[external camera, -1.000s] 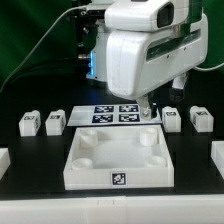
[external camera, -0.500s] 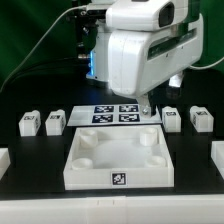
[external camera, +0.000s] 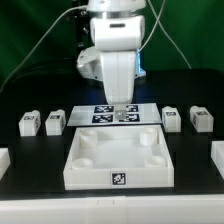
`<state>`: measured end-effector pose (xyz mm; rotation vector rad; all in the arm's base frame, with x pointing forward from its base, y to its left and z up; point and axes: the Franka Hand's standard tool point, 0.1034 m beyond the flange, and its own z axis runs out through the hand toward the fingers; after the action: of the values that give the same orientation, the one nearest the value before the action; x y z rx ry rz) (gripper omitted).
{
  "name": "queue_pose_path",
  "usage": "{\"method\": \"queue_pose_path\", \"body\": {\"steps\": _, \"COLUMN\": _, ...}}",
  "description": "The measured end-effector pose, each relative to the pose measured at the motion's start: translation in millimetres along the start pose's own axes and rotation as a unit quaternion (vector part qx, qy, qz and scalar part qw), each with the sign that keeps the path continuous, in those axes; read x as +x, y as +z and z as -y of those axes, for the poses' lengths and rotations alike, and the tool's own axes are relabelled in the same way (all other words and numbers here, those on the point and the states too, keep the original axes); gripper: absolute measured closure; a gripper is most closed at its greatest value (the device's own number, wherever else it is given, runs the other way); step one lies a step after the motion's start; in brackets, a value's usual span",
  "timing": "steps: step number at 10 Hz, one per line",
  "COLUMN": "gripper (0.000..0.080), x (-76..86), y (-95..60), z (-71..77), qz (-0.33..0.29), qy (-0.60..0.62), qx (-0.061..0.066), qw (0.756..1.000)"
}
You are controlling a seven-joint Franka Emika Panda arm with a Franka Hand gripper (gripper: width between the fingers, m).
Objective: Assemble one leg
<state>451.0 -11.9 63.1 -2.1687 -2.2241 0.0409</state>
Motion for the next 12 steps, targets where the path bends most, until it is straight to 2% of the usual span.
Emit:
{"method": "queue_pose_path", "body": {"steps": 2, "gripper": 0.015, "x": 1.0, "y": 17.4, "z": 6.6, "qz": -0.004, "qy": 0.011, "qx": -0.004, "qw": 1.0}}
{"method": "queue_pose_path", "body": {"steps": 4, "gripper": 0.015, "x": 2.0, "y": 39.9, "z": 11.8, "qz": -0.01, "qy": 0.013, "qx": 0.001, "qw": 1.0}}
{"method": "queue_pose_path", "body": {"steps": 5, "gripper": 0.015, "x": 2.1, "y": 51.3, "z": 13.4, "qz": -0.012, "qy": 0.015, "qx": -0.001, "qw": 1.0}}
{"method": "queue_pose_path", "body": {"steps": 6, "gripper": 0.015, "x": 3.2, "y": 55.3, "z": 12.3, "qz": -0.014, "qy": 0.017, "qx": -0.007, "qw": 1.0}}
{"method": "queue_pose_path", "body": {"steps": 7, "gripper": 0.015, "x": 4.5, "y": 56.4, "z": 12.2, "qz": -0.014, "qy": 0.025, "qx": -0.006, "qw": 1.0}}
{"method": "queue_pose_path", "body": {"steps": 9, "gripper": 0.0419, "x": 3.4, "y": 56.6, "z": 12.7, "qz": -0.014, "qy": 0.026, "qx": -0.006, "qw": 1.0}}
{"method": "queue_pose_path", "body": {"steps": 10, "gripper": 0.0419, "x": 3.4, "y": 56.6, "z": 12.7, "qz": -0.014, "qy": 0.026, "qx": -0.006, "qw": 1.0}}
{"method": "queue_pose_path", "body": {"steps": 12, "gripper": 0.0743, "x": 3.2, "y": 56.8, "z": 13.0, "qz": -0.014, "qy": 0.026, "qx": -0.005, "qw": 1.0}}
